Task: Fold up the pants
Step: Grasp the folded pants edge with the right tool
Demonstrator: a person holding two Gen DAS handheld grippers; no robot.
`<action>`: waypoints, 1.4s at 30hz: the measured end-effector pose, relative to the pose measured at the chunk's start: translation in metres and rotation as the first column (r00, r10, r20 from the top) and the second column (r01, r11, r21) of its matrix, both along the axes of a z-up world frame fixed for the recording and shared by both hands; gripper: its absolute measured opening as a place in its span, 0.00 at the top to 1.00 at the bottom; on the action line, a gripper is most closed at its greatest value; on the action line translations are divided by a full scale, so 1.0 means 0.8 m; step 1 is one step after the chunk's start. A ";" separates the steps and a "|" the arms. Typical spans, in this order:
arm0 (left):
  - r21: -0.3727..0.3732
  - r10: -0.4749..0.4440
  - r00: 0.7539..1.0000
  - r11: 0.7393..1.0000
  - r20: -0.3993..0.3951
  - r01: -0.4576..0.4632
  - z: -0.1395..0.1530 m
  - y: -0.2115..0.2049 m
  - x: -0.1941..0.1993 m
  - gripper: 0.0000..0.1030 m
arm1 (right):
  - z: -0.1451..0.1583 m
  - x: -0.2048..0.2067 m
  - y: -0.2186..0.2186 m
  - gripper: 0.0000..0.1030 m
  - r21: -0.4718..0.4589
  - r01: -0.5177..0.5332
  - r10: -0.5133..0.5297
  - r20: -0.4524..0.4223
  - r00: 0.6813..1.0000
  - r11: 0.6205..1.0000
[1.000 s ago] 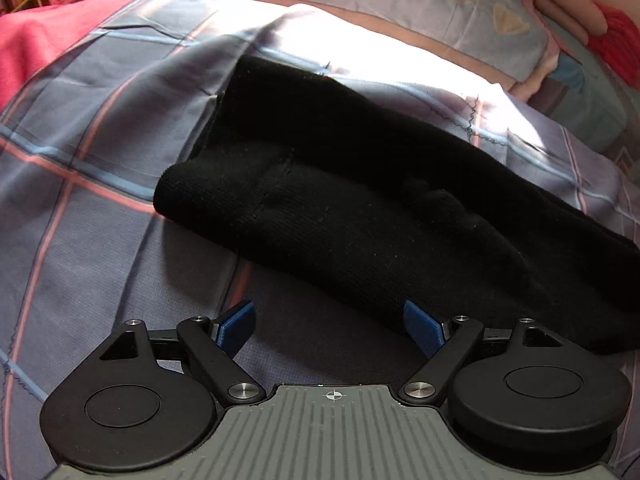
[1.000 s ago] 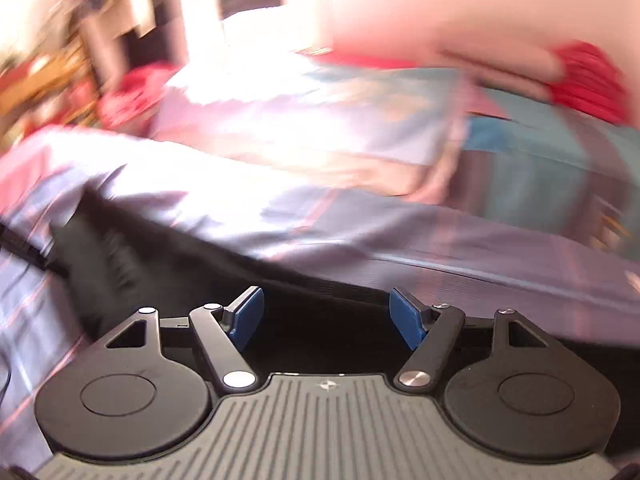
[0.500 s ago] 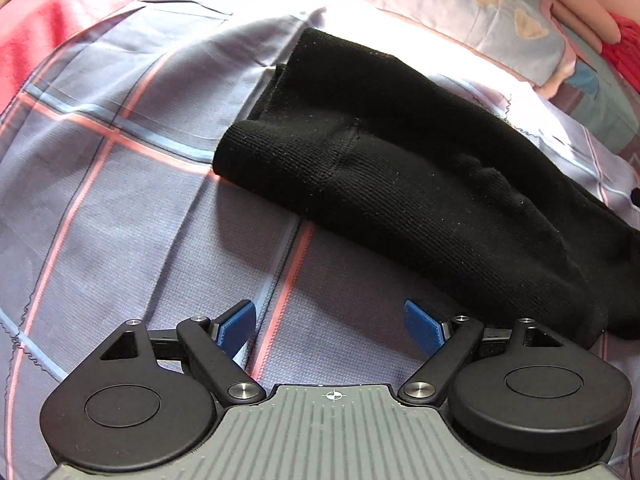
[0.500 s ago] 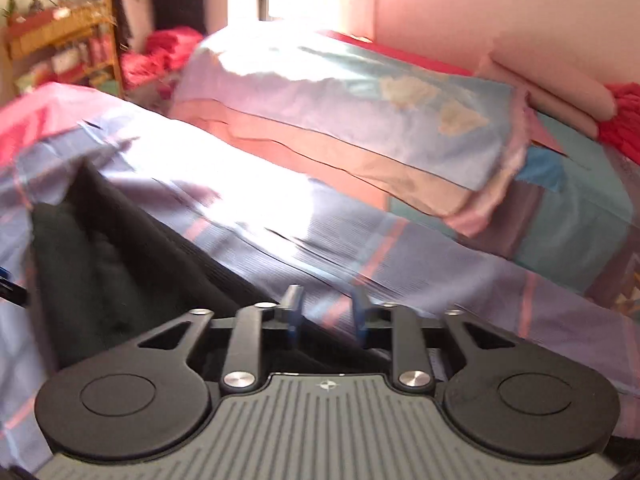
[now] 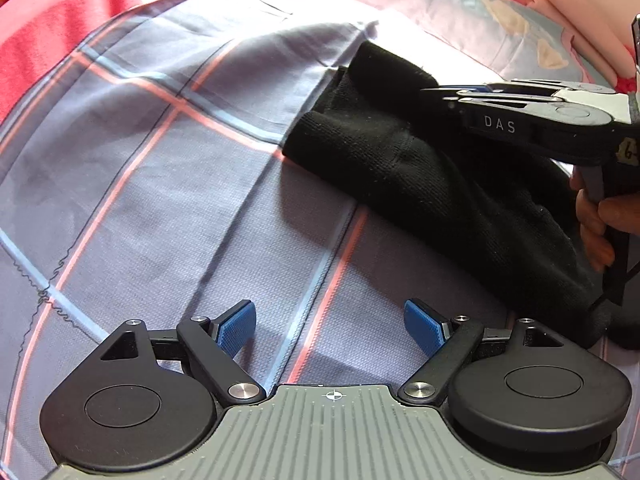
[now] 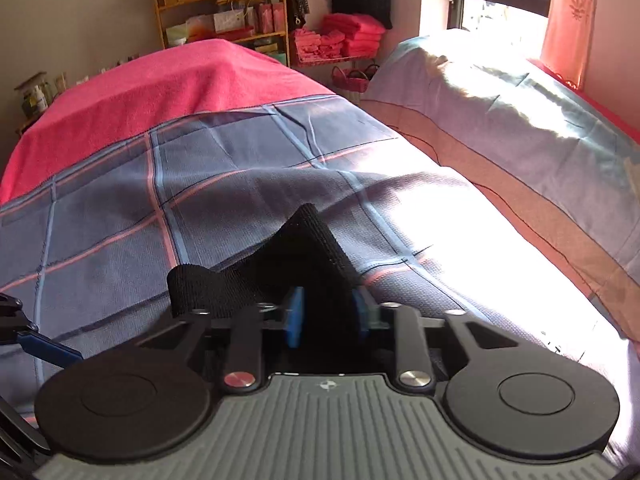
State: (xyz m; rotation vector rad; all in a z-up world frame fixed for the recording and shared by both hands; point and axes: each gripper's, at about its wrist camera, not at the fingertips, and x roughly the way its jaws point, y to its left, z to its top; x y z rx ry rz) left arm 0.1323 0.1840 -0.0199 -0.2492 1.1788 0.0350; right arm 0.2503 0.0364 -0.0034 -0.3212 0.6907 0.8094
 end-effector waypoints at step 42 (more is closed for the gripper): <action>0.114 -0.270 0.962 0.958 0.036 0.265 -0.009 -0.125 0.137 0.00 | -0.016 -0.052 -0.284 0.95 -0.007 0.494 -0.491 -0.112 0.864 0.870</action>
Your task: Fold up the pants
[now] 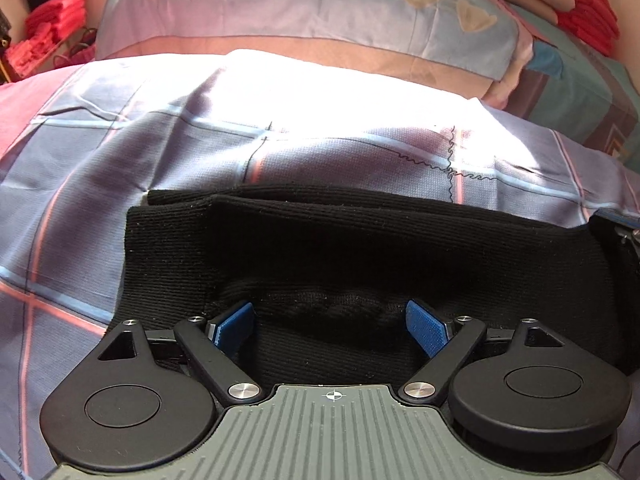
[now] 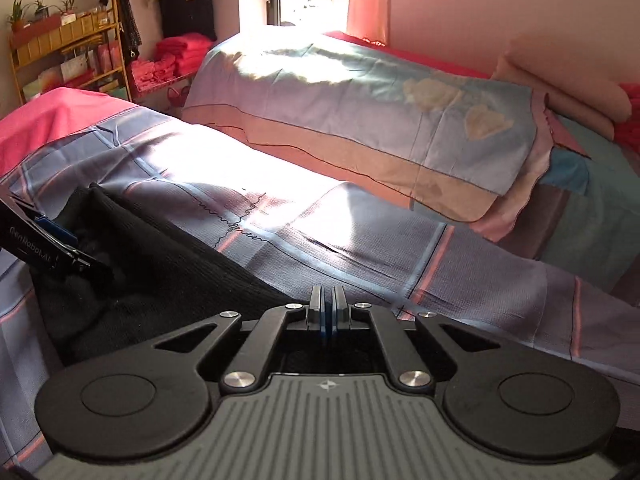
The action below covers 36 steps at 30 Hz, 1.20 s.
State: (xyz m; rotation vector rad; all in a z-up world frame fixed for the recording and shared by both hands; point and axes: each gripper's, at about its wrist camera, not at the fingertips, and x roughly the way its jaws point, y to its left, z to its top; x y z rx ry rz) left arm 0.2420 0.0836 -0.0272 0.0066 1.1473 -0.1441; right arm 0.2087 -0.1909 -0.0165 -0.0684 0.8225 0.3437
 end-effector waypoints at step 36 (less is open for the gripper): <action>0.124 -0.088 0.995 0.988 -0.040 0.092 -0.020 -0.078 0.036 0.00 | -0.024 -0.173 -0.380 0.65 0.179 0.754 -0.762 -0.031 0.646 0.632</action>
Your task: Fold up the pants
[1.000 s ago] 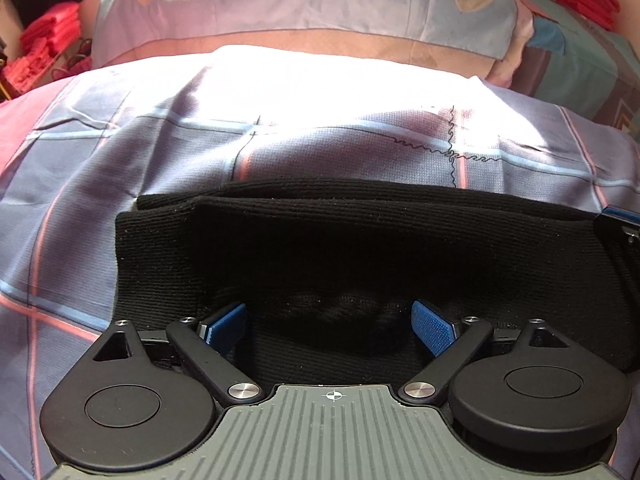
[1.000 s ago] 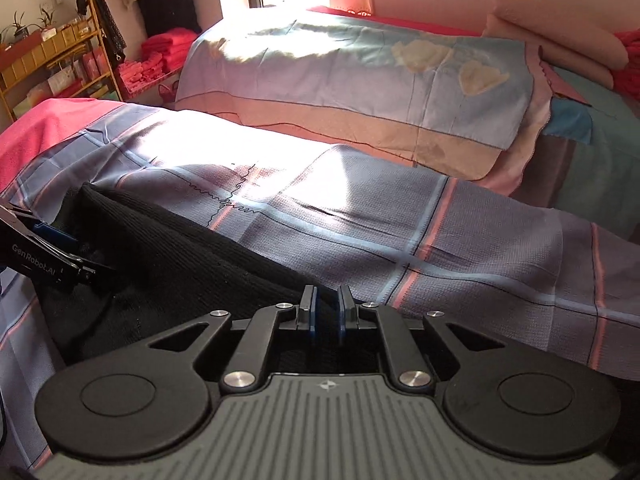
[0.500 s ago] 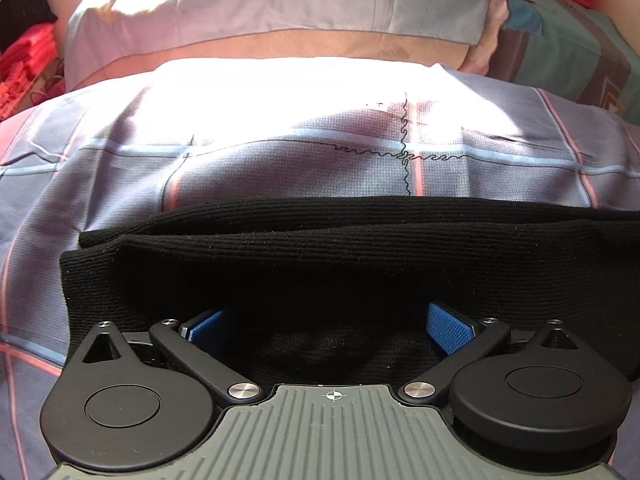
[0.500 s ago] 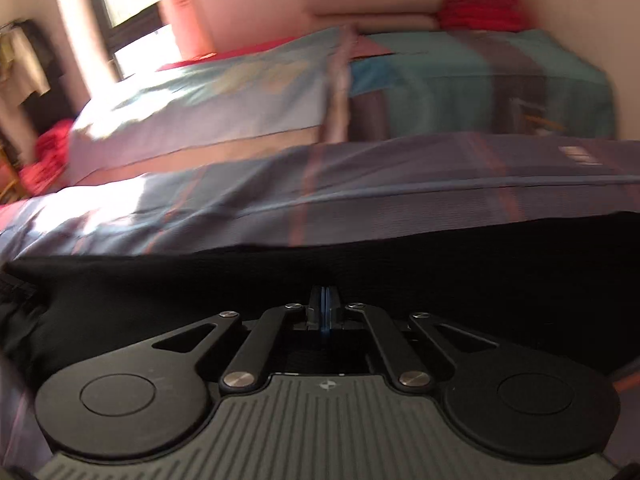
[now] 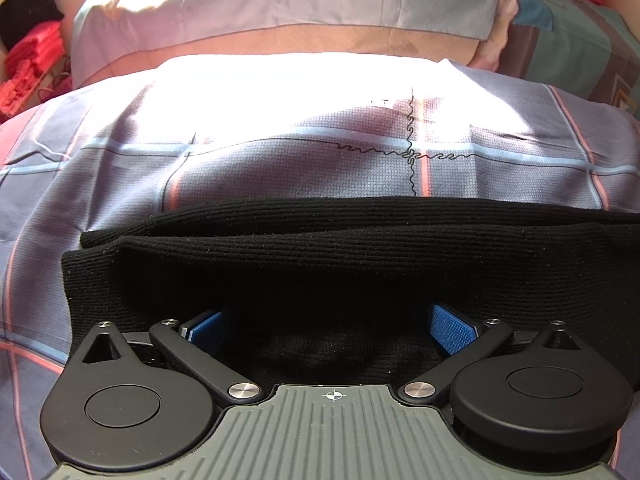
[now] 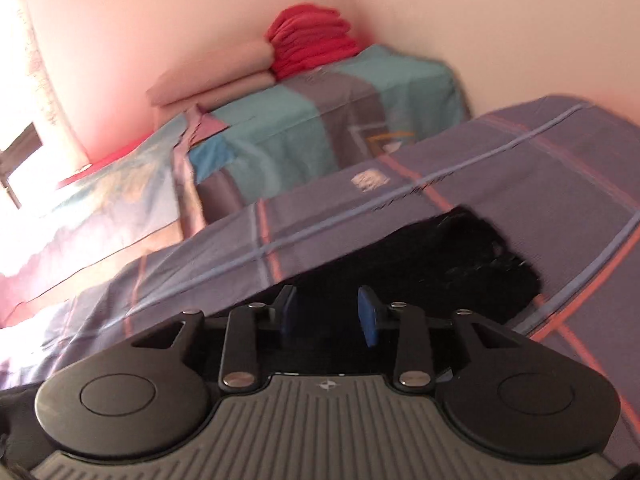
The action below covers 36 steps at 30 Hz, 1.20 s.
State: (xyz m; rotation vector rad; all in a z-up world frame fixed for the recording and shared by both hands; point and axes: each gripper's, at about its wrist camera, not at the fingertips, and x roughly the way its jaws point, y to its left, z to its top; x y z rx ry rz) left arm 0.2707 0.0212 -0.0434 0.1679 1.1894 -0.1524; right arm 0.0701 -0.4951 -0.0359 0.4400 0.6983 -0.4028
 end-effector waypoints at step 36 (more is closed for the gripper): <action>-0.049 -0.124 0.992 0.991 -0.017 0.123 0.008 0.012 -0.007 0.00 | -0.068 0.068 0.350 0.24 0.628 -0.746 0.638 0.486 0.597 0.221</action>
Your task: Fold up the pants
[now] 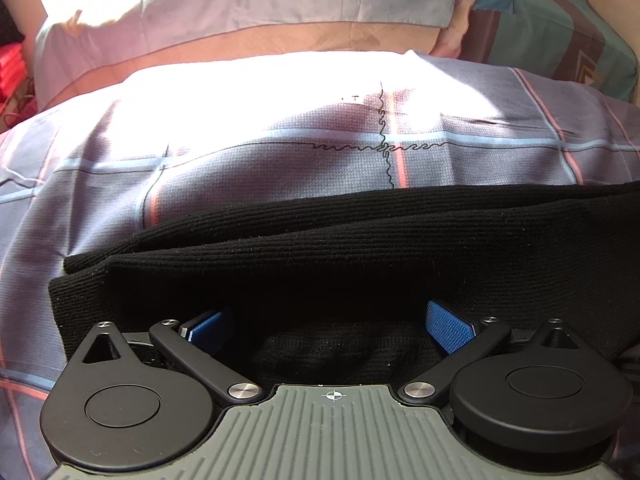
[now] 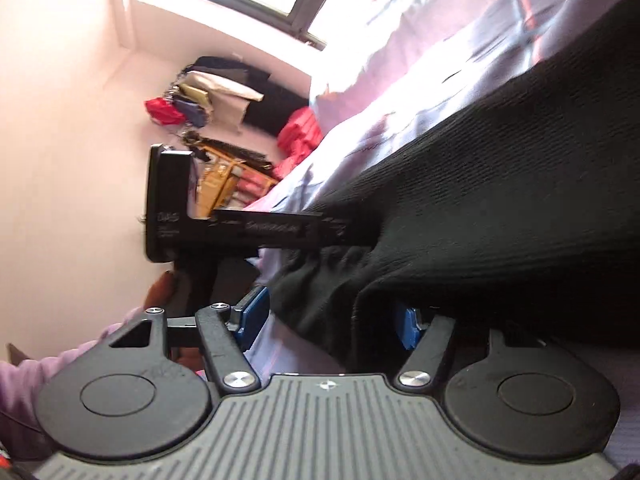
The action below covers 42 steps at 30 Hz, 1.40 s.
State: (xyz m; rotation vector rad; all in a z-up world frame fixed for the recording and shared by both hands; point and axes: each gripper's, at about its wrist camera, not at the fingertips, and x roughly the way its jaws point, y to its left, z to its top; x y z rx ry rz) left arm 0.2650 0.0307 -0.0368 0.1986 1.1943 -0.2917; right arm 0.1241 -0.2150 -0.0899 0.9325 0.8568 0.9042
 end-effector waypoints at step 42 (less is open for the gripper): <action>-0.011 0.003 0.997 1.000 0.083 -0.002 -0.002 0.001 -0.020 0.00 | 0.005 -0.081 -0.395 0.99 -0.214 0.844 -0.858 0.050 0.512 0.491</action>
